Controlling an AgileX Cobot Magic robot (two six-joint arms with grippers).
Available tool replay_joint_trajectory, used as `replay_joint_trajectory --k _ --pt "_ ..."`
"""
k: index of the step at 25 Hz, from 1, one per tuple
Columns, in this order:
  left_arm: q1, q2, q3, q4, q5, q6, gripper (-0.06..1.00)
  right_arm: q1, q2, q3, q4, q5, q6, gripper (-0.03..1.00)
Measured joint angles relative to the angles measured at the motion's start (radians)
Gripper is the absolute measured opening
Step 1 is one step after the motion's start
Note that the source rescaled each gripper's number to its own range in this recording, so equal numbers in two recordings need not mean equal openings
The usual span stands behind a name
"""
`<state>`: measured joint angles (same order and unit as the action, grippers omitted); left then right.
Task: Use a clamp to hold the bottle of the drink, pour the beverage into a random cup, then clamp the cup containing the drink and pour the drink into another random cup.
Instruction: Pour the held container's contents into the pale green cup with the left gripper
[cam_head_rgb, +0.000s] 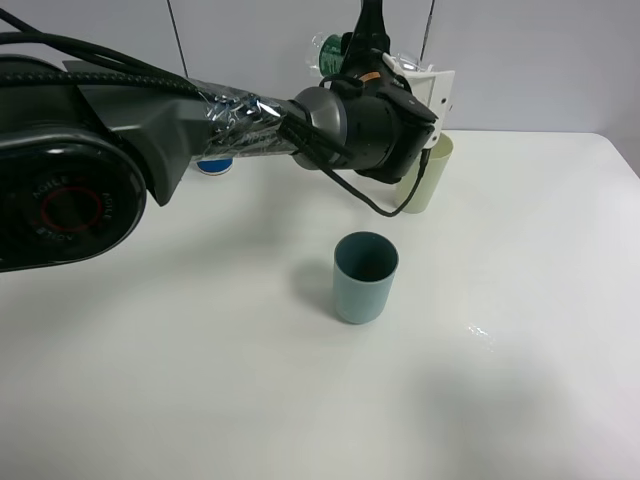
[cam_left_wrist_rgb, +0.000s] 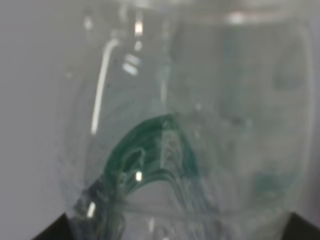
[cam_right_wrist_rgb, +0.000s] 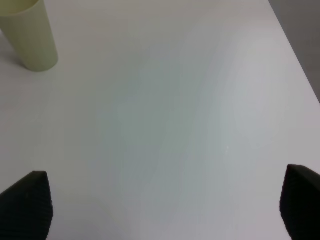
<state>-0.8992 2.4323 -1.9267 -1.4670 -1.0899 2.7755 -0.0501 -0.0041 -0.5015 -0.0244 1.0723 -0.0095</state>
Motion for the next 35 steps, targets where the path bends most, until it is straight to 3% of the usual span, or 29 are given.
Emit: replay_joint_trajectory --k 35 --pt "0.018 0.000 0.000 0.045 -0.089 0.077 0.05 0.000 0.000 0.000 -0.001 0.000 0.002 0.75"
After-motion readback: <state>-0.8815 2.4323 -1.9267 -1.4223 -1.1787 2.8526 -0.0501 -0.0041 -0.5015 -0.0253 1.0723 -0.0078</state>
